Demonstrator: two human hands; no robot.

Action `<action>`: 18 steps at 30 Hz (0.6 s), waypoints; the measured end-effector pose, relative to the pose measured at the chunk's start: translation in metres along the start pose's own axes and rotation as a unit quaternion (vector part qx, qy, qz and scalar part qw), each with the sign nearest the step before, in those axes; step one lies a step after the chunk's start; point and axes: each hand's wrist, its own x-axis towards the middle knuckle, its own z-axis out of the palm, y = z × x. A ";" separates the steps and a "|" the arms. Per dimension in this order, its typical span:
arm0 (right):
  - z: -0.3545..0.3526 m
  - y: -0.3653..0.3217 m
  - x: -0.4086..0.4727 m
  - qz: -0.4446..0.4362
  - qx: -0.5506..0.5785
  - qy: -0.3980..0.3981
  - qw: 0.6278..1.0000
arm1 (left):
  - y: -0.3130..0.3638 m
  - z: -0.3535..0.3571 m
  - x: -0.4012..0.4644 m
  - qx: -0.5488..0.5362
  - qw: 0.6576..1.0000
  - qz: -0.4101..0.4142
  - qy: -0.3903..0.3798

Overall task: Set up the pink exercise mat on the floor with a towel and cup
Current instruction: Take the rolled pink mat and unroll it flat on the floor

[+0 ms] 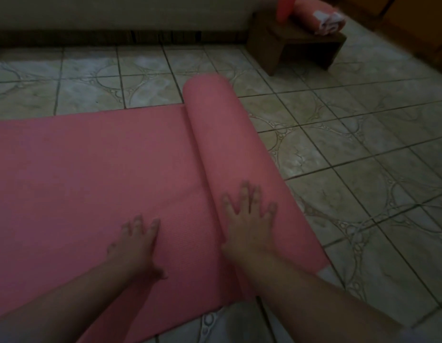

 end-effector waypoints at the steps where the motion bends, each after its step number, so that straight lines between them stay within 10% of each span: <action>1: -0.001 0.004 0.002 0.011 0.005 -0.004 1.000 | 0.000 0.000 0.000 -0.001 1.000 -0.001 0.000; 18: -0.025 0.118 0.034 0.243 0.065 0.016 0.968 | 0.004 -0.003 0.001 0.010 1.000 -0.002 -0.015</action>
